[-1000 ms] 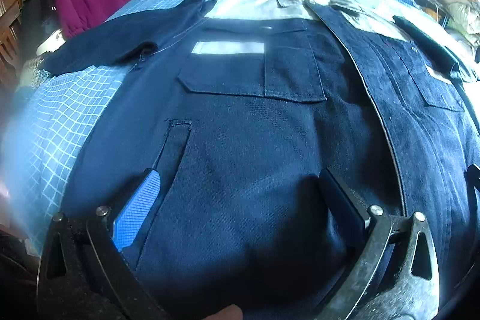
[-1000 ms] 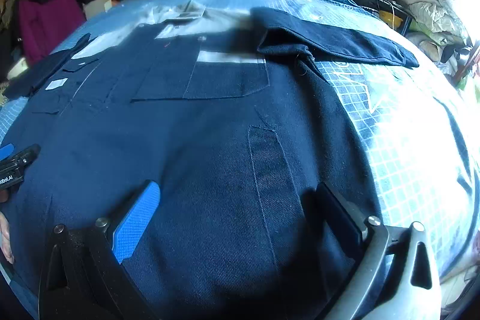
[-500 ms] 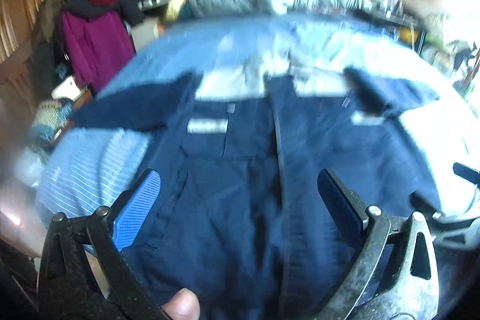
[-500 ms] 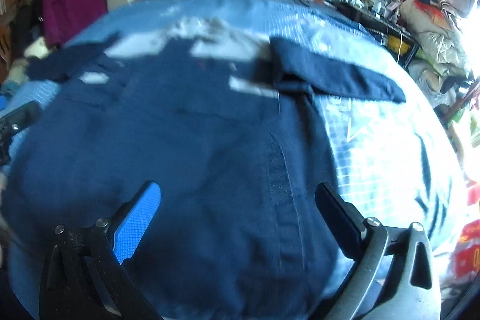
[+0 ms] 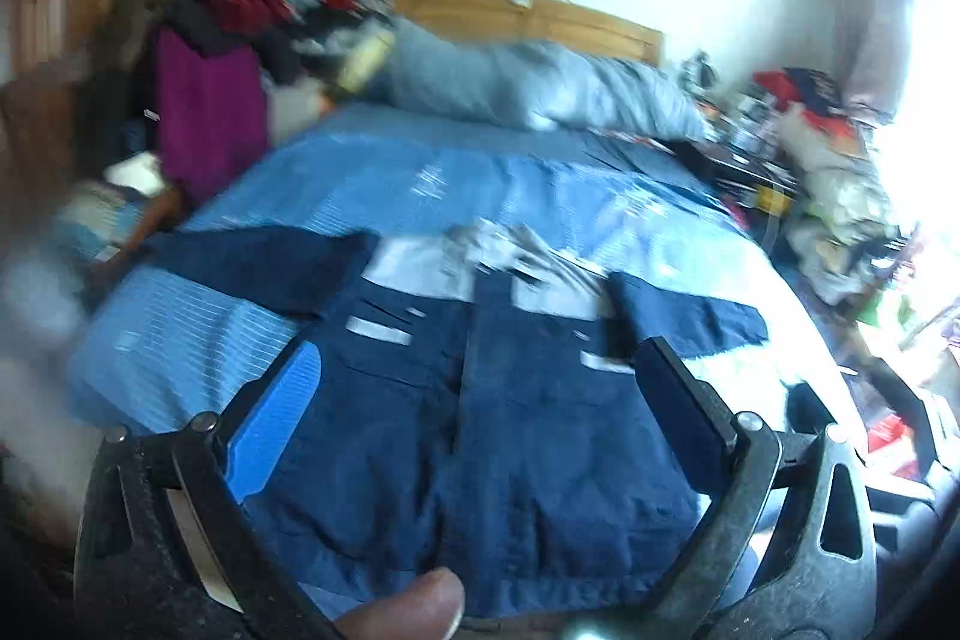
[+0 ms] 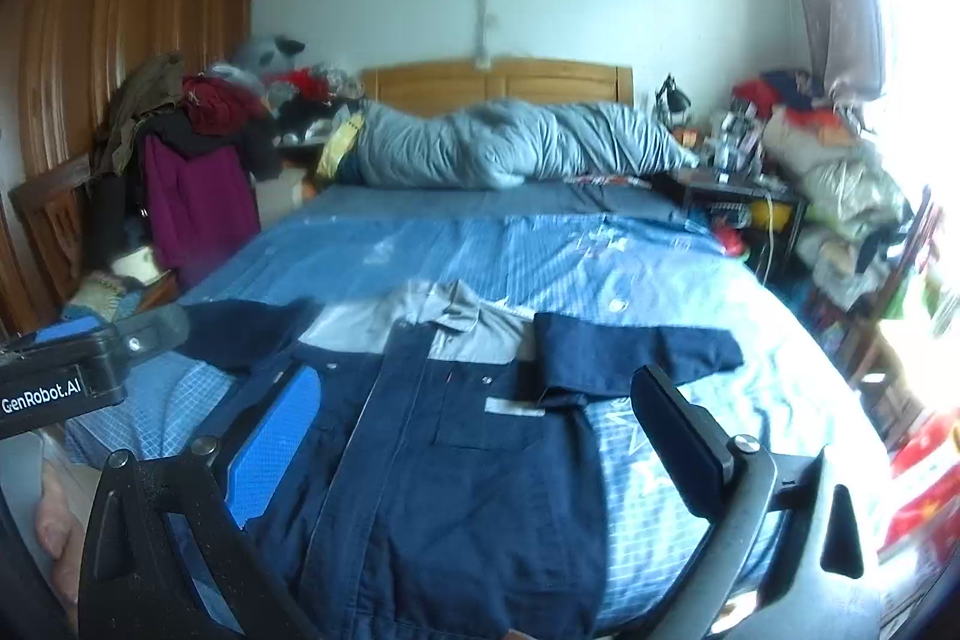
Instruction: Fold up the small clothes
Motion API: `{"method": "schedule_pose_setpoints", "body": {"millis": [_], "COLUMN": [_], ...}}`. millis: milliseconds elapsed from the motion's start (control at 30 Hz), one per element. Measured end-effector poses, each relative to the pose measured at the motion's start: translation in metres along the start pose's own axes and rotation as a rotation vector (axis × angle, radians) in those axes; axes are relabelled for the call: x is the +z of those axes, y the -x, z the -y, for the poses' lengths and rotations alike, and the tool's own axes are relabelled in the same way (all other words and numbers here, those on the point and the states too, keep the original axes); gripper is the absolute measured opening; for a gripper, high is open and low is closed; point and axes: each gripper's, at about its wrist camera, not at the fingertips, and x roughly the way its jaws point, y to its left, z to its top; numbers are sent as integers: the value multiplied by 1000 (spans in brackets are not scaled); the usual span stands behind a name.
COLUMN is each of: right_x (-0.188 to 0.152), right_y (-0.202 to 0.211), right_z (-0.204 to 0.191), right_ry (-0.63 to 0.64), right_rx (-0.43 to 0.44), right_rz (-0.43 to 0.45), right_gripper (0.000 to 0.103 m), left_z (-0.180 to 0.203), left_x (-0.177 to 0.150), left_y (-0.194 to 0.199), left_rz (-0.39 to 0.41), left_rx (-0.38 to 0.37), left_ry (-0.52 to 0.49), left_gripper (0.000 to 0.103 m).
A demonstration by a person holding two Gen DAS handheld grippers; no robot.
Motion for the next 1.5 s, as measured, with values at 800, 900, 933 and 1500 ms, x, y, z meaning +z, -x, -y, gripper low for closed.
{"method": "schedule_pose_setpoints", "body": {"millis": [800, 900, 933, 1500], "right_x": [-3, -5, -5, -29], "right_y": [1, -5, -8, -75], "right_z": [-15, -13, -12, 34], "right_ry": [18, 21, 20, -38], "right_rx": [23, 20, 19, 51], "right_rz": [-89, -103, -107, -190], "right_gripper": [103, 103, 103, 103], "left_z": [9, 12, 14, 32], "left_x": [-17, -18, -19, -35], "left_y": [4, -3, -7, -67], "left_rz": [43, 28, 19, -51], "left_rx": [69, 72, 74, -39], "left_ry": [-77, -79, -80, -131], "left_gripper": [103, 103, 103, 103]}}
